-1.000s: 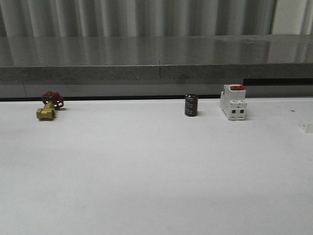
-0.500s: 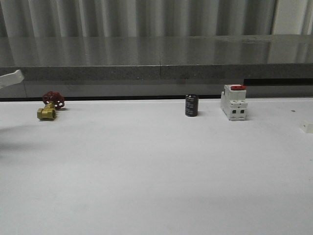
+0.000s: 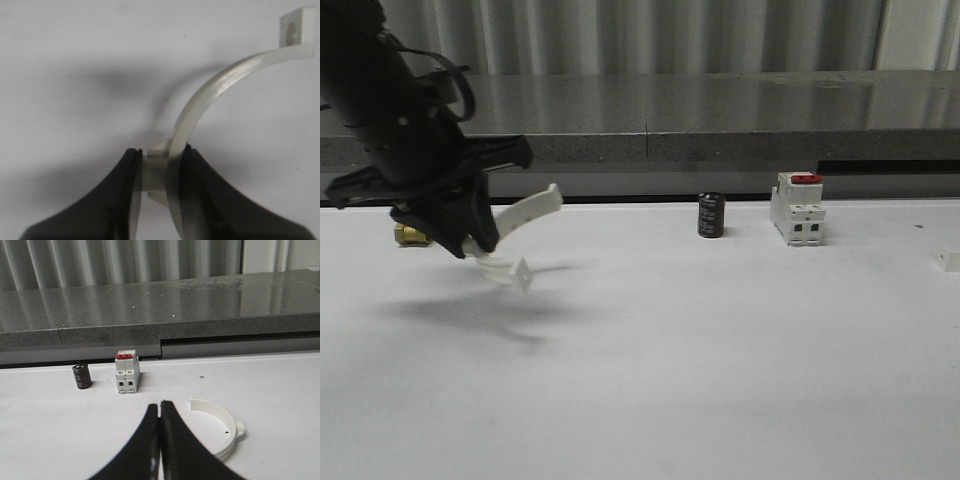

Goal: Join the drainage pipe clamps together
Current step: 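Lift the clamp half and set it down in front of the robot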

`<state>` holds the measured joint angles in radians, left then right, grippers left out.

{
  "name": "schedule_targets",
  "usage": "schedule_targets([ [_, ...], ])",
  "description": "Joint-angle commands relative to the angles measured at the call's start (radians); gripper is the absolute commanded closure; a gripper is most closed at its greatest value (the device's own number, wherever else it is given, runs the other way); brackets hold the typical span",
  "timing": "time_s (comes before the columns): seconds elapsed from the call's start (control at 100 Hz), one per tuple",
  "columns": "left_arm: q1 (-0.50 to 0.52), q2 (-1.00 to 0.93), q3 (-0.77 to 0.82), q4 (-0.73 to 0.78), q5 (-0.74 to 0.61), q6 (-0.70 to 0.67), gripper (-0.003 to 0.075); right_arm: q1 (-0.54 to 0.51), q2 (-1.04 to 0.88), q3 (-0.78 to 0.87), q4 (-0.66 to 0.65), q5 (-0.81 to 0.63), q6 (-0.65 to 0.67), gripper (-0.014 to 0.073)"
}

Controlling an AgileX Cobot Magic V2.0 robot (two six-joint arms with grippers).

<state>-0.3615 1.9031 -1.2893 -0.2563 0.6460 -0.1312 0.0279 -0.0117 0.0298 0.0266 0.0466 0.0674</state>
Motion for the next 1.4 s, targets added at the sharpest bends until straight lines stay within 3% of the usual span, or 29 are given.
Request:
schedule_targets([
  [0.0,-0.046,-0.017,-0.033,0.003,-0.049,-0.047,0.0638,-0.001,-0.017,-0.021,-0.006,-0.081,-0.003,0.0661],
  [0.65,-0.064,0.056,-0.046,0.022,-0.061,-0.091,0.0627,-0.001,-0.017,-0.021,-0.006,-0.081,-0.003,0.0661],
  [0.79,-0.064,0.056,-0.046,0.023,-0.046,-0.091,0.0524,-0.001,-0.017,-0.021,-0.006,-0.081,-0.003,0.0661],
  [0.96,-0.064,0.056,-0.046,0.024,-0.039,-0.091,0.0295,-0.001,-0.017,-0.021,-0.006,-0.081,-0.003,0.0661],
  [1.03,-0.064,0.056,-0.046,0.026,-0.038,-0.091,0.0235,-0.001,-0.017,-0.021,-0.006,-0.081,-0.003,0.0661],
  [1.39,-0.052,-0.097,-0.044,0.117,-0.095,-0.058,0.0227,-0.001,-0.017,-0.021,-0.006,-0.081,-0.003,0.0661],
])
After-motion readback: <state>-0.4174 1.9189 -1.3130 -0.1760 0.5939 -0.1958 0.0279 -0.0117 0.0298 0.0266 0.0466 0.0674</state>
